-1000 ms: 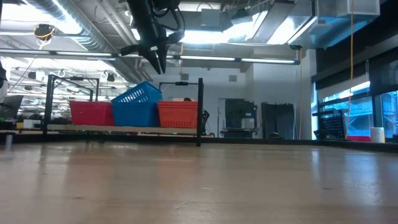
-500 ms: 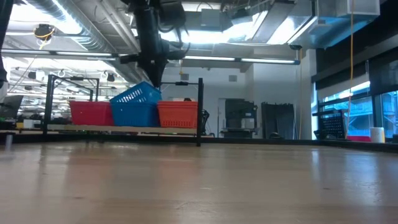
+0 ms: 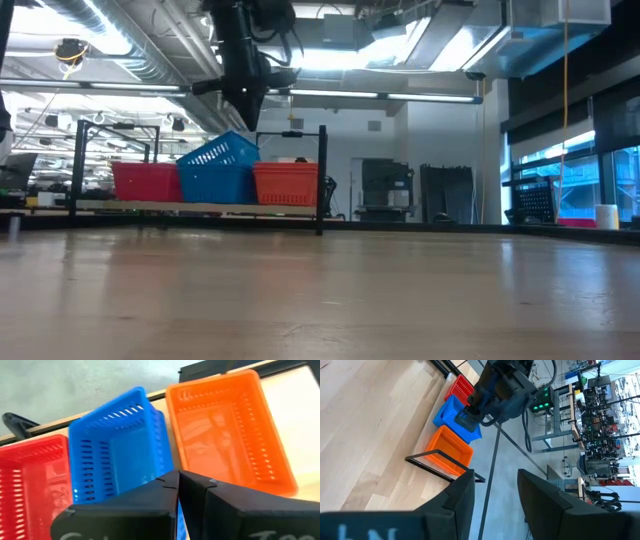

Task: Stack baskets on shelf by color
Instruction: Stack the blue bin on the blue bins on the shelf, then stack the red bin on the red bins on the shelf

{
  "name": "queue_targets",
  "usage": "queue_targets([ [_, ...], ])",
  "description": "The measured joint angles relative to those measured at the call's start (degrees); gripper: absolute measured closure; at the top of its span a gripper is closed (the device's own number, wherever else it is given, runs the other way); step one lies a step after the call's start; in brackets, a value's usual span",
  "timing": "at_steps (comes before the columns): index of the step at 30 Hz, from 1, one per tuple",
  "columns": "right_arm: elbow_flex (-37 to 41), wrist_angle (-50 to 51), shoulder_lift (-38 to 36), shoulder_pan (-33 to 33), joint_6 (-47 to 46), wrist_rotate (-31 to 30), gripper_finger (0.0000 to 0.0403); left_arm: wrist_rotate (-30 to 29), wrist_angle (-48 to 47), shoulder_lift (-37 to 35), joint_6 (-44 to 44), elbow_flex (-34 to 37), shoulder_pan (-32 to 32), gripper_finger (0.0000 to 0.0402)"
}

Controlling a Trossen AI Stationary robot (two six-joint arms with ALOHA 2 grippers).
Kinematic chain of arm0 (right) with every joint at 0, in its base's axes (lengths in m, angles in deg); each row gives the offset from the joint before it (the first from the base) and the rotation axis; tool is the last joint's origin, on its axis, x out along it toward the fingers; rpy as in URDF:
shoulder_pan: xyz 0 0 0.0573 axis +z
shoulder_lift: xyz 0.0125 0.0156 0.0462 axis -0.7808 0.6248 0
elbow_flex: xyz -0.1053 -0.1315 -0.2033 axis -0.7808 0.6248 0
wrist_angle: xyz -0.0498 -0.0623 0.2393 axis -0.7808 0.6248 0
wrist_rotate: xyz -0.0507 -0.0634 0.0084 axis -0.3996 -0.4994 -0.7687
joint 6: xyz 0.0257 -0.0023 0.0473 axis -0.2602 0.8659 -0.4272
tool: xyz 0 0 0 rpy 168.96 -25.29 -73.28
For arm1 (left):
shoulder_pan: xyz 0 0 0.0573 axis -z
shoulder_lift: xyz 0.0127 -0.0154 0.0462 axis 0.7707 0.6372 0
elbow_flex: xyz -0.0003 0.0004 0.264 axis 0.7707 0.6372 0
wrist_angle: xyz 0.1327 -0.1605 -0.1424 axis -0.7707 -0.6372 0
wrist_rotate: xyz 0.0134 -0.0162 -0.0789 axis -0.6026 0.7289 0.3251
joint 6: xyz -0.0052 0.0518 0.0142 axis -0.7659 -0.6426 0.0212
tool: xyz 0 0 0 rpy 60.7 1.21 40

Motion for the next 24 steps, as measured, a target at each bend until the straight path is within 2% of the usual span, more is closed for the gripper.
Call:
queue_targets([
  [16,0.0,0.0,0.0,0.0,-0.1,0.0,0.0251,1.7,-4.8,1.6,-0.1,0.0,-2.2,0.0401],
  [24,0.0,-0.1,0.0,0.0,0.0,0.0,0.0251,2.9,-3.4,3.0,-1.9,-0.1,-2.0,0.0401],
])
